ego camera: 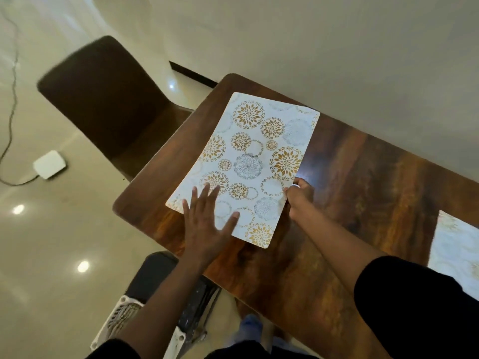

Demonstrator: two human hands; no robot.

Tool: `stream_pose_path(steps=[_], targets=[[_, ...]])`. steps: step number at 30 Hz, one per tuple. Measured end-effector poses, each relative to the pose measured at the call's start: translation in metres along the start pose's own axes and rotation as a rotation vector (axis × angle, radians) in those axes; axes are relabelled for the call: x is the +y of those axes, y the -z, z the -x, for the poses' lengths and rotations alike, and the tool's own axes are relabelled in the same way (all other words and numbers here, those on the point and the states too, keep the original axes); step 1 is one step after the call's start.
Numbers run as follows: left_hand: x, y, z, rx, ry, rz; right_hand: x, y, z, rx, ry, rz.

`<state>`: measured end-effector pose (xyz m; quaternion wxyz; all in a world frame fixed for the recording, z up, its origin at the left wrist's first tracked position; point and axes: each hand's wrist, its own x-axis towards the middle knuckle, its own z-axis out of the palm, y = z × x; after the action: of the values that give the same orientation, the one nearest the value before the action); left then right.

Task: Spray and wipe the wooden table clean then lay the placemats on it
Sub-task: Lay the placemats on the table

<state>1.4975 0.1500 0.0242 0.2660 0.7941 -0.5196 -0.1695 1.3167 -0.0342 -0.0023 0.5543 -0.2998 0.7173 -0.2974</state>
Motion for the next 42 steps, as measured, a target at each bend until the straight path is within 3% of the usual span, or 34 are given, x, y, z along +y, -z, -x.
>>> stream_pose_path(steps=[10, 25, 31, 35, 37, 42], targets=[[-0.052, -0.021, 0.011, -0.167, 0.19, -0.125, 0.0, -0.089, -0.015, 0.009, -0.068, 0.046], [-0.076, -0.039, 0.0, -0.153, 0.243, -0.213, 0.005, -0.135, -0.004, -0.055, -0.055, 0.132], [-0.091, -0.05, 0.002, -0.182, 0.277, -0.266, -0.007, -0.116, -0.004, -0.034, 0.132, 0.614], [-0.098, -0.054, 0.004, -0.209, 0.297, -0.29, -0.007, -0.095, -0.017, 0.007, 0.528, 0.996], [-0.096, -0.053, 0.003, -0.212, 0.301, -0.281, -0.009, -0.087, -0.027, -0.1, 0.666, 1.153], [-0.091, -0.055, 0.0, -0.211, 0.287, -0.293, -0.017, -0.081, -0.046, -0.351, 0.699, 1.364]])
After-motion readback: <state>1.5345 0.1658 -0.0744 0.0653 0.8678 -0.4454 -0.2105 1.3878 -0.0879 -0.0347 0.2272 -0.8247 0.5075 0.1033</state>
